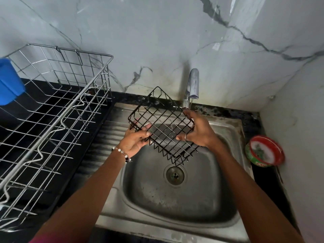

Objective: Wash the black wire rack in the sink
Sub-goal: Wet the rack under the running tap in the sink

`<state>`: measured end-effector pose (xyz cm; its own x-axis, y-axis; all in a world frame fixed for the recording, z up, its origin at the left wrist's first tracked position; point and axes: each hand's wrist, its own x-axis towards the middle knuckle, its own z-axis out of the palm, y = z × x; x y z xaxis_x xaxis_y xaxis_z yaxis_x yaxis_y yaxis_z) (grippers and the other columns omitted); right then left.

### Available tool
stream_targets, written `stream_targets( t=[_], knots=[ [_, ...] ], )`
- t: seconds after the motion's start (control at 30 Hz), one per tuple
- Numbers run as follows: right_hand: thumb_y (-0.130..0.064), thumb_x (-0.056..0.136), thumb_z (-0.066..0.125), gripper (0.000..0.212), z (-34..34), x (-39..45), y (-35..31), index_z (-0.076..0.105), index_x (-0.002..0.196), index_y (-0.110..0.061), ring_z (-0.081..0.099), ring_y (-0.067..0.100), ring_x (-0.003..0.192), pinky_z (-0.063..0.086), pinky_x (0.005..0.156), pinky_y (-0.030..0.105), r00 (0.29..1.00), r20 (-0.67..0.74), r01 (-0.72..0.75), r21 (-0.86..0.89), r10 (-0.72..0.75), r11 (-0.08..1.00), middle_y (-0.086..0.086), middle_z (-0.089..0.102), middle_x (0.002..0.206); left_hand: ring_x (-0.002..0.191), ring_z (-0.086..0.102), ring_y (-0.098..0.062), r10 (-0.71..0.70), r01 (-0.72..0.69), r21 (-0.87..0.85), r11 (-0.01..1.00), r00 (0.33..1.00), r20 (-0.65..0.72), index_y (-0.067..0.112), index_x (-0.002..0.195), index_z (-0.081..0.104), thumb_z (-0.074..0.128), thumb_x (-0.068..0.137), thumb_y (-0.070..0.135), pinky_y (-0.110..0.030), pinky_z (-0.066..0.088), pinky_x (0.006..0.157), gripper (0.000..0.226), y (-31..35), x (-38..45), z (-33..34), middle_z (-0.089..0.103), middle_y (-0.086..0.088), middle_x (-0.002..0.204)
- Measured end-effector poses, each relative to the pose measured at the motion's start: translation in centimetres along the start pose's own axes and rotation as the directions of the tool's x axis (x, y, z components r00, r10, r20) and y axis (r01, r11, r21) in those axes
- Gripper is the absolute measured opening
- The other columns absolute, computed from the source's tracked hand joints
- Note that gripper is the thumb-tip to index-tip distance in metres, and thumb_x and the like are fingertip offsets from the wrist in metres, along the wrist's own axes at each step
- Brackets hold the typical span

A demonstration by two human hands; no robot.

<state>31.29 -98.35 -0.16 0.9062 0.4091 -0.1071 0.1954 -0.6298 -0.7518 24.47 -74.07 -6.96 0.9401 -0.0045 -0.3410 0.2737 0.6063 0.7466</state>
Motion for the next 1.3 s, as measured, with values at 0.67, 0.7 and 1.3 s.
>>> stream_targets(
  t=[0.67, 0.7, 1.3],
  knots=[
    [-0.018, 0.078, 0.076, 0.082, -0.2, -1.4, 1.2, 0.032, 0.147, -0.022, 0.051, 0.023, 0.123, 0.023, 0.107, 0.058, 0.914, 0.099, 0.321, -0.772, -0.395, 0.548, 0.003, 0.059, 0.133, 0.114, 0.052, -0.039, -0.294, 0.433, 0.426, 0.794, 0.888, -0.354, 0.013, 0.100, 0.066, 0.084, 0.064, 0.042, -0.056, 0.056, 0.078, 0.050, 3.2, 1.2, 5.7, 0.048, -0.013, 0.119],
    [-0.015, 0.075, 0.078, 0.082, -0.3, -1.4, 1.6, 0.037, 0.146, -0.021, 0.052, 0.025, 0.122, 0.023, 0.107, 0.059, 0.914, 0.070, 0.311, -0.754, -0.399, 0.579, 0.004, 0.061, 0.130, 0.113, 0.054, -0.035, -0.271, 0.400, 0.407, 0.821, 0.901, -0.339, 0.010, 0.099, 0.068, 0.087, 0.059, 0.038, -0.053, 0.058, 0.075, 0.052, 3.4, 1.2, 5.6, 0.051, -0.014, 0.116],
    [-0.003, 0.087, 0.061, 0.019, -2.3, 0.9, -3.3, 0.073, 0.101, -0.007, 0.068, 0.025, 0.087, 0.055, 0.086, 0.037, 0.916, -0.385, -0.072, -0.432, -0.112, 0.899, 0.011, 0.073, 0.096, 0.097, 0.065, -0.018, -0.055, 0.307, 0.695, 0.650, 0.931, -0.360, -0.004, 0.094, 0.066, 0.077, 0.065, 0.013, -0.046, 0.061, 0.064, 0.036, 3.5, 1.4, 6.3, 0.064, -0.013, 0.106]
  ],
)
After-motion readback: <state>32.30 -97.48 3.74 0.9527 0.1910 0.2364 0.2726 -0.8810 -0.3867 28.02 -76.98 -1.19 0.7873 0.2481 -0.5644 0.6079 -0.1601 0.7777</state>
